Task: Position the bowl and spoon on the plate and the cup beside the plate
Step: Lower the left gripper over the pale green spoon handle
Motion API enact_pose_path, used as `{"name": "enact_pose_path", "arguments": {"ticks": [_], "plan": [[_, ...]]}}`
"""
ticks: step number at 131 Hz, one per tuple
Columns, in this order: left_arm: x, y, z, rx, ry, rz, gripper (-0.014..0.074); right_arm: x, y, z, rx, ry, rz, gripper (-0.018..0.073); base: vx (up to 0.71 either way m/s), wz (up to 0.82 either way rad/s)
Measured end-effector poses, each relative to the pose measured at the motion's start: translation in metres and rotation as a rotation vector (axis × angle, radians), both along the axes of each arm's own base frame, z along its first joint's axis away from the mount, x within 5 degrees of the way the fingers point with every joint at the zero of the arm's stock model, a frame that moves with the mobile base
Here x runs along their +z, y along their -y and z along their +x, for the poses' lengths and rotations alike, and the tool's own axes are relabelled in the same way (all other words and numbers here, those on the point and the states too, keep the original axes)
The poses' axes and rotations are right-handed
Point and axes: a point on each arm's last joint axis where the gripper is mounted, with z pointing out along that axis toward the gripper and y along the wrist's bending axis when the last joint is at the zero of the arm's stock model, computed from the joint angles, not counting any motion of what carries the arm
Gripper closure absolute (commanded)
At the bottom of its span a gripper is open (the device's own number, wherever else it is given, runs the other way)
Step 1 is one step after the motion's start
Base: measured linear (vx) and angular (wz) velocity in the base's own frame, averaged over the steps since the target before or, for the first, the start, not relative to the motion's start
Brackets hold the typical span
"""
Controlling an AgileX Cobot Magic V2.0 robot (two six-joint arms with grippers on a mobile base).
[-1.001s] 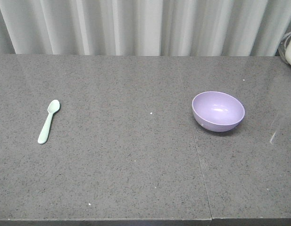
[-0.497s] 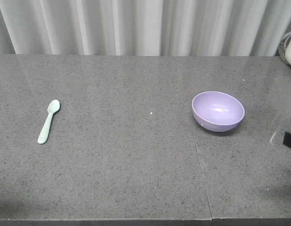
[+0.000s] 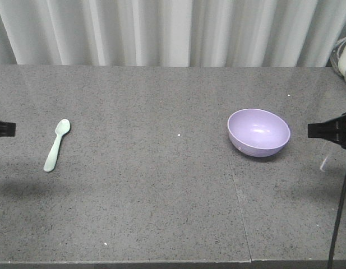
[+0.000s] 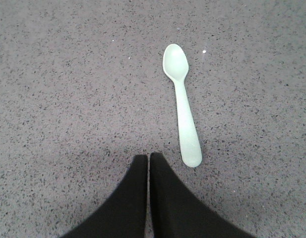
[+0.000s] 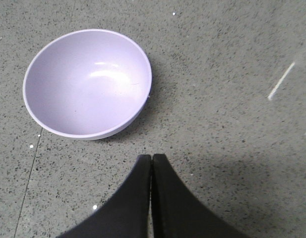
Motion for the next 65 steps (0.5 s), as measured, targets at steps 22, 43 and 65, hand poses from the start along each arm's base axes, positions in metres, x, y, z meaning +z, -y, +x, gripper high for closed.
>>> {"name": "enact_pose_path", "arguments": {"ticks": [22, 43, 65], "plan": [[-0.013, 0.000, 0.016, -0.004, -0.047, 0.003, 0.0603, -0.010, 0.000, 0.008, -0.002, -0.038, 0.010, 0.0568, 0.00, 0.00], [-0.019, 0.000, 0.020, 0.001, -0.068, -0.001, 0.0603, -0.012, 0.000, 0.010, -0.003, -0.039, 0.013, 0.0566, 0.00, 0.00], [-0.015, 0.000, 0.022, 0.001, -0.056, -0.001, 0.0590, -0.009, 0.000, 0.013, -0.002, 0.001, 0.004, 0.0522, 0.00, 0.00]]}}
